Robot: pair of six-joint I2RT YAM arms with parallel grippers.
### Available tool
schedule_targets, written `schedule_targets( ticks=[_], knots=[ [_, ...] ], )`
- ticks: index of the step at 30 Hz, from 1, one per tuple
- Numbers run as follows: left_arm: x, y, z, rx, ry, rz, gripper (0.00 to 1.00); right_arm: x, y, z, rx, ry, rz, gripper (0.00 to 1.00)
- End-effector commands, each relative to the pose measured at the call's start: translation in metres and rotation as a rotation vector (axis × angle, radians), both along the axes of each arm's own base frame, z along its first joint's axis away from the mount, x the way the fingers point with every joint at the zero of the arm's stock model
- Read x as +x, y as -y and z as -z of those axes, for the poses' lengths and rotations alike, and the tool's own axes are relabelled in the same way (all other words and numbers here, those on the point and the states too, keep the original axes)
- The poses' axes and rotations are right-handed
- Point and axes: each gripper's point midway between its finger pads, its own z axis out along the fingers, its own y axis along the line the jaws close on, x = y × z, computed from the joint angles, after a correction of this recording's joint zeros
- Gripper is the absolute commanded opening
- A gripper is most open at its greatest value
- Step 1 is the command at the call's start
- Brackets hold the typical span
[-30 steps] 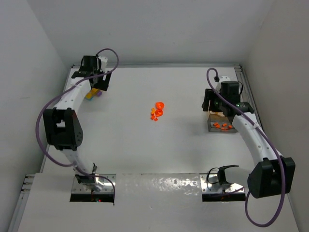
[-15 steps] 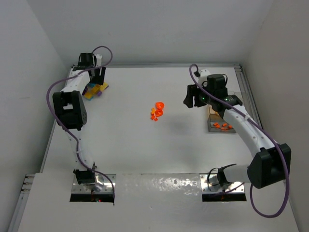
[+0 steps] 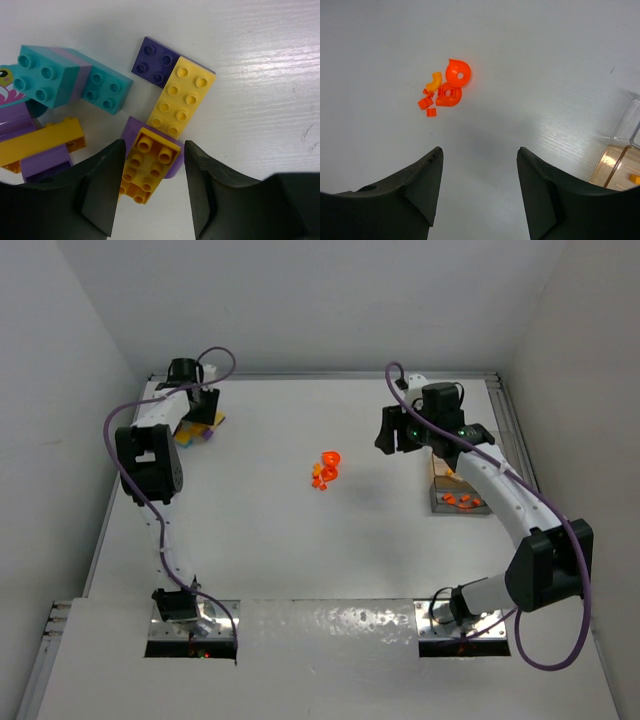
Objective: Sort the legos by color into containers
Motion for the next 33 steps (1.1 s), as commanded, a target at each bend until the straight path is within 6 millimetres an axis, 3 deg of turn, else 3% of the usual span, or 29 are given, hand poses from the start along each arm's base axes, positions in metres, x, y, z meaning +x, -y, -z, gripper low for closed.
schedule_targets(
  ticks=[1,3,8,10,14,21,26,30,33],
  knots=[
    [0.005,-0.006,-0.020,-0.021,0.052,-0.011,0.48,0.004,-0.006,-0.015,0.011,0.045,-0.025,0.59],
    [0.002,-0.007,-0.017,-0.024,0.040,-0.016,0.44,0.003,-0.006,-0.014,0.004,0.044,-0.027,0.59],
    [-0.003,-0.001,-0.017,-0.051,0.018,-0.005,0.15,0.001,-0.003,-0.016,-0.014,0.052,-0.021,0.60],
    [-0.006,-0.001,-0.019,-0.049,0.015,-0.005,0.13,0.002,-0.002,-0.015,-0.020,0.055,-0.018,0.60],
    [-0.010,0.000,-0.020,-0.053,0.004,-0.009,0.00,0.001,-0.001,-0.018,-0.016,0.065,-0.017,0.60],
    [-0.018,0.017,-0.073,-0.130,0.042,0.030,0.00,-0.004,-0.004,-0.018,-0.032,0.061,-0.032,0.59],
    [-0.038,0.041,-0.073,-0.207,-0.001,0.112,0.00,-0.005,-0.013,-0.015,-0.009,0.063,-0.043,0.59],
    [-0.053,0.078,-0.080,-0.308,-0.028,0.248,0.00,-0.008,-0.025,-0.015,-0.009,0.072,-0.076,0.58],
    [-0.063,0.108,-0.100,-0.376,-0.009,0.380,0.00,-0.010,-0.041,-0.014,-0.022,0.082,-0.134,0.58]
  ],
)
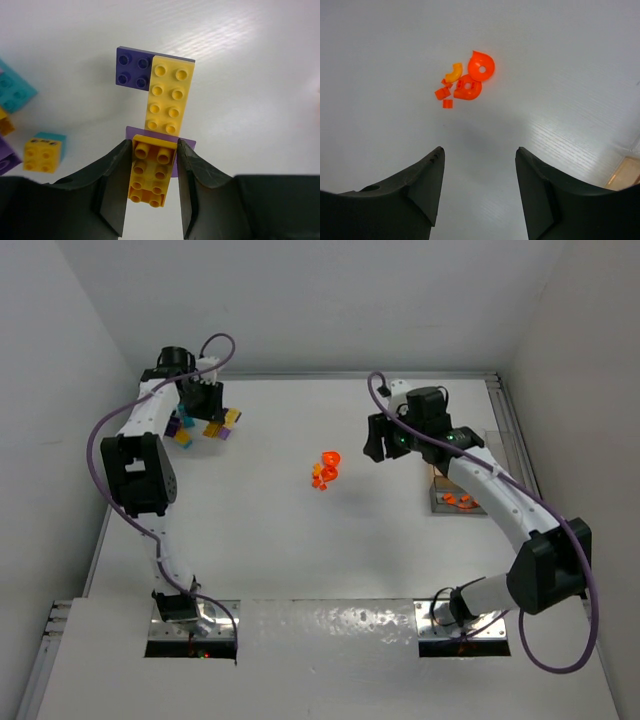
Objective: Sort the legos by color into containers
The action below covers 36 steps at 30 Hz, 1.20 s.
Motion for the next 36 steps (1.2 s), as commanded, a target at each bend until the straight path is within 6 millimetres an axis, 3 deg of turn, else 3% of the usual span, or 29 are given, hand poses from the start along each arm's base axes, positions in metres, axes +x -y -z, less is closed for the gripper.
schedule_targets(
  ticks=[1,4,5,6,9,11,12,15,21,28,33,36],
  knots=[
    [-0.018,0.051,-0.046,-0.123,0.076,0.216,0.00,0.002,-0.027,-0.014,-0.005,0.078,-0.093,0.58],
    [-0.029,0.079,-0.065,-0.153,0.100,0.308,0.00,0.008,-0.049,-0.026,0.060,0.110,-0.116,0.58],
    [-0.031,0.083,-0.069,-0.151,0.107,0.319,0.00,0.011,-0.058,-0.027,0.108,0.105,-0.123,0.58],
    [-0.037,0.102,-0.069,-0.143,0.105,0.363,0.00,0.012,-0.074,-0.041,0.190,0.136,-0.179,0.58],
    [-0.049,0.129,-0.072,-0.091,0.124,0.436,0.00,0.020,-0.096,-0.045,0.306,0.104,-0.177,0.59],
    [-0.060,0.147,-0.075,-0.070,0.138,0.478,0.00,0.035,-0.106,-0.045,0.357,0.067,-0.088,0.61],
    [-0.062,0.151,-0.077,-0.070,0.145,0.487,0.00,0.046,-0.101,-0.041,0.362,0.056,0.009,0.61],
    [-0.066,0.162,-0.086,-0.081,0.167,0.482,0.00,0.058,-0.106,-0.033,0.474,-0.043,0.173,0.61],
    [-0.075,0.187,-0.090,-0.087,0.172,0.516,0.00,0.055,-0.145,-0.032,0.612,-0.084,0.302,0.61],
    [-0.079,0.204,-0.093,-0.087,0.187,0.542,0.00,0.064,-0.150,-0.030,0.698,-0.079,0.398,0.64],
    [-0.078,0.208,-0.097,-0.096,0.203,0.535,0.00,0.063,-0.142,-0.008,0.647,-0.102,0.528,0.63],
    [-0.080,0.211,-0.098,-0.107,0.202,0.542,0.00,0.066,-0.141,-0.009,0.679,-0.101,0.561,0.62]
  ],
)
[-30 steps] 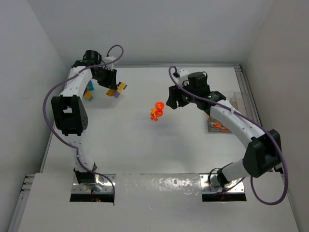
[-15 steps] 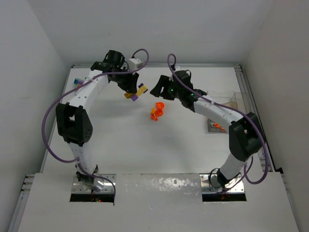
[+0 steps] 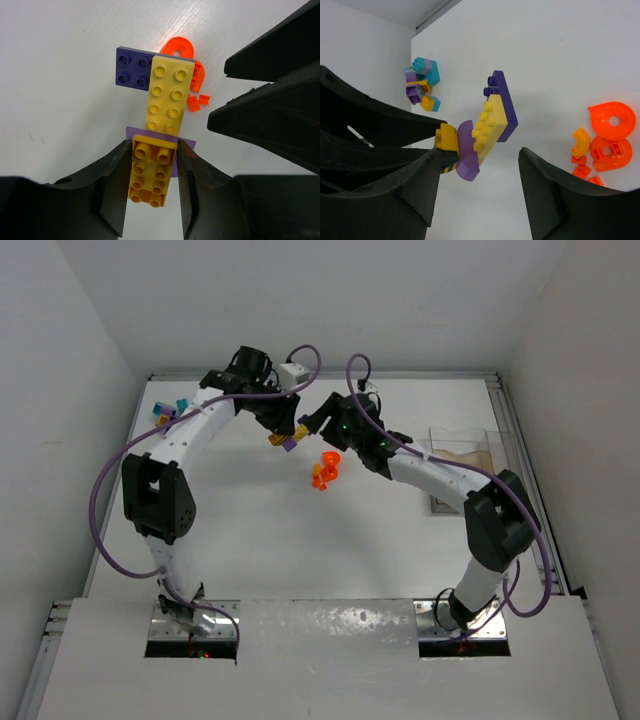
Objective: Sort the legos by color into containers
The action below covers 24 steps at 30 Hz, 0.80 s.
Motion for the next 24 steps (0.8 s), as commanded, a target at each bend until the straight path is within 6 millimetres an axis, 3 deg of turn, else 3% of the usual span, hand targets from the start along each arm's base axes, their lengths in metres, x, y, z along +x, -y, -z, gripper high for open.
schedule_targets(
  ticks=[1,15,24],
  knots=[
    [0.000,0.007,-0.030,-0.050,0.081,0.008,0.00,0.010,0.001,-0.006,0.045,0.008,0.088,0.62],
    [-0.004,0.012,-0.027,-0.071,0.058,0.019,0.00,0.017,-0.020,0.010,0.065,-0.027,0.065,0.61],
    [-0.005,0.011,-0.015,-0.070,0.036,0.007,0.00,0.024,-0.041,0.015,0.114,-0.031,0.019,0.46]
  ],
)
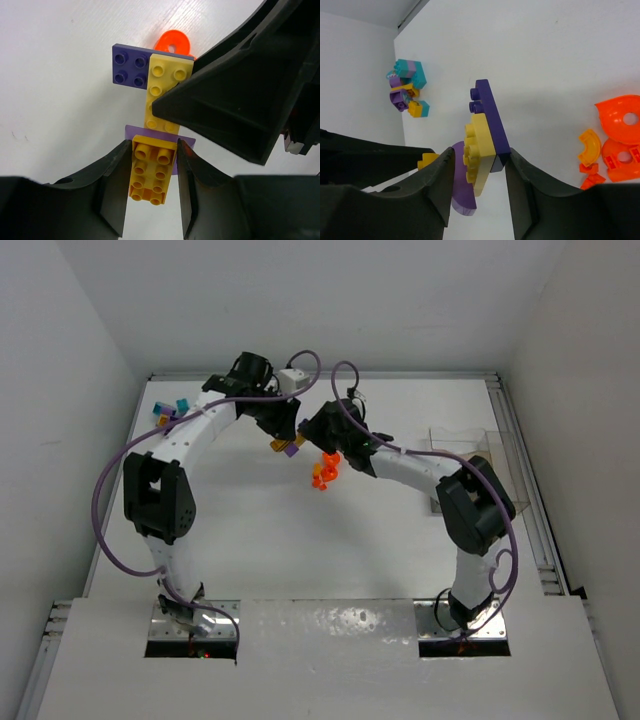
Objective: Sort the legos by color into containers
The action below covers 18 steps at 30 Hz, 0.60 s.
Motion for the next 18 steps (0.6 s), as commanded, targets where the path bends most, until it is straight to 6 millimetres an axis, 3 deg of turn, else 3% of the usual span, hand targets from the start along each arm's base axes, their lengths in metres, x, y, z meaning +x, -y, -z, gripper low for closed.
schedule_targets(
  ticks=[1,9,14,18],
  knots=[
    [0.003,0.008,-0.027,-0.053,0.081,0.005,0.00,0.010,-0.020,-0.031,0.093,0.057,-0.016,0.43],
    [0.005,0.010,-0.027,-0.069,0.081,-0.009,0.00,0.007,-0.022,-0.020,0.103,0.022,-0.009,0.31],
    [0.005,0.007,-0.024,-0.056,0.079,-0.022,0.00,0.007,-0.017,-0.015,0.076,0.028,0.000,0.00],
    [0.011,0.000,-0.027,-0.018,0.102,-0.053,0.00,0.002,-0.006,-0.002,0.001,0.022,-0.005,0.00]
  ],
)
